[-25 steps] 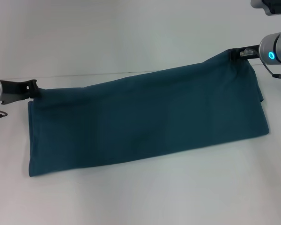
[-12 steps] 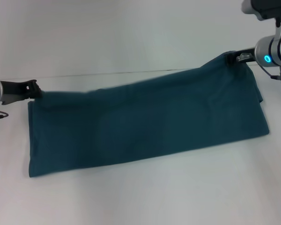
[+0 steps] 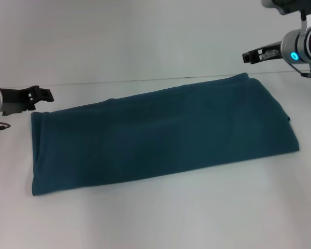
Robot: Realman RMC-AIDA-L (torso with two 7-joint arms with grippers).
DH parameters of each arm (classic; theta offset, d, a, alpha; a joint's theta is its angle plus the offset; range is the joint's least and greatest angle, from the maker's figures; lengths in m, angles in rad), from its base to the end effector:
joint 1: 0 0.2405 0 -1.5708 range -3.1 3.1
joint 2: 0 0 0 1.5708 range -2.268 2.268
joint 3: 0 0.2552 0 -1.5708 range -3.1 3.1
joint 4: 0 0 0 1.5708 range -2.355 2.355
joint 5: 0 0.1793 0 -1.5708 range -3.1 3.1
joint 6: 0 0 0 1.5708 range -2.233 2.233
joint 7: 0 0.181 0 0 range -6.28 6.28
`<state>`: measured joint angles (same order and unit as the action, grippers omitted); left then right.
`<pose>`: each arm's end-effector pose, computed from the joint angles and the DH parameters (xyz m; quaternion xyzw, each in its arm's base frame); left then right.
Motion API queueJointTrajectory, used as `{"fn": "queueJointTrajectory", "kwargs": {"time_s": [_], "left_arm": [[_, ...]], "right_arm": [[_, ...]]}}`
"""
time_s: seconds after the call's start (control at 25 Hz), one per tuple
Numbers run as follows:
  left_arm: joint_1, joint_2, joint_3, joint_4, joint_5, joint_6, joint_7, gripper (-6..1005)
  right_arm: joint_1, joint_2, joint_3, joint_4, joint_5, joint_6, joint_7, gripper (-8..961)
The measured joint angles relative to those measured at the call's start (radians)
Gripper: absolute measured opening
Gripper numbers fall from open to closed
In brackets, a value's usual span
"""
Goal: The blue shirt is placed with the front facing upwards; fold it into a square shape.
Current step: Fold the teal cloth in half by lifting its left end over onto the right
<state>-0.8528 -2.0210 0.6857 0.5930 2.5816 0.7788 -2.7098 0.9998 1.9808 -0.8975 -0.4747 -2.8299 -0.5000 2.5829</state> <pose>-0.2654 0.4630 0.0113 -0.6782 -0.6169 -0.1320 0.3769 0.2334 0.5113 0.0311 -0.7794 0.3792 -0.0081 0.4987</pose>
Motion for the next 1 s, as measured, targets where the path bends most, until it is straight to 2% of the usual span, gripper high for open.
{"fn": "queueJointTrajectory", "kwargs": {"time_s": [0.2,0.36,0.52,0.56,0.76,0.84,0.92,0.96,1.0], "left_arm": [[0.005,0.0,0.0,-0.002,0.0,-0.002,-0.001,525],[0.013,0.001,-0.002,0.003,-0.003,-0.001,-0.009,609],[0.034,0.0,-0.002,0.024,-0.04,0.017,-0.009,764],[0.049,-0.001,-0.003,0.041,-0.073,0.031,-0.005,803],[0.155,-0.008,-0.003,0.15,-0.345,0.162,0.09,798],[0.187,0.003,-0.004,0.162,-0.43,0.223,0.114,796],[0.201,0.011,-0.008,0.164,-0.456,0.254,0.119,795],[0.225,0.019,-0.051,0.162,-0.479,0.332,0.134,795],[0.232,0.019,-0.071,0.159,-0.481,0.354,0.143,795]], "right_arm": [[0.005,-0.024,0.011,-0.01,0.002,-0.07,0.038,527],[-0.025,-0.025,0.02,-0.078,0.062,-0.156,0.034,719],[-0.082,-0.026,0.021,-0.181,0.198,-0.278,0.031,898],[-0.1,-0.027,0.023,-0.209,0.237,-0.316,0.028,899],[-0.221,-0.028,0.055,-0.343,0.537,-0.546,-0.049,905],[-0.269,-0.028,0.078,-0.347,0.68,-0.631,-0.107,903],[-0.324,-0.028,0.107,-0.333,0.821,-0.717,-0.175,901],[-0.351,-0.028,0.121,-0.325,0.882,-0.758,-0.206,900],[-0.377,-0.028,0.132,-0.314,0.937,-0.803,-0.235,899]]}}
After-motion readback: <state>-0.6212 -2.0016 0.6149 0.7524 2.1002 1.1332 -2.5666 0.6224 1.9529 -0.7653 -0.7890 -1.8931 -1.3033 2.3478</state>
